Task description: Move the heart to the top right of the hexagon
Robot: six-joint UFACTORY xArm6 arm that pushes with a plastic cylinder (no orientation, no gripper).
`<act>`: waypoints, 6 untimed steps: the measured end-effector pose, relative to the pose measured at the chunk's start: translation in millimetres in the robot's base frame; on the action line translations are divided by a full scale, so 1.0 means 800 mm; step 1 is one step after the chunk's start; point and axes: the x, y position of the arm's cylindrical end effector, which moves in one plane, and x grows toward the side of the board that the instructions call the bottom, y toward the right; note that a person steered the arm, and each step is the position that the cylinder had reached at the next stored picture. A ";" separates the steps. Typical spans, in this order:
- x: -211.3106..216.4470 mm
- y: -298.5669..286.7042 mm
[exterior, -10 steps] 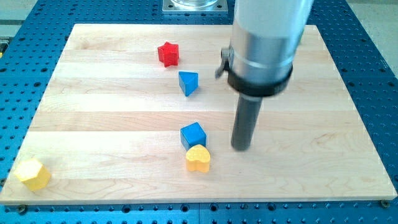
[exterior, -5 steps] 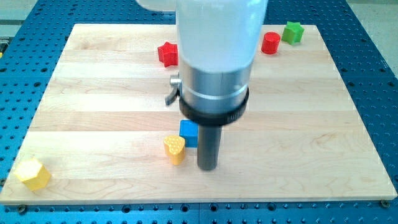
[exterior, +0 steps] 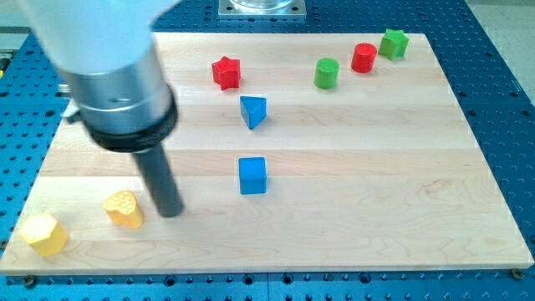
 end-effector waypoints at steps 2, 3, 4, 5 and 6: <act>0.045 -0.006; 0.035 -0.067; 0.030 -0.088; 0.028 0.068; 0.012 0.178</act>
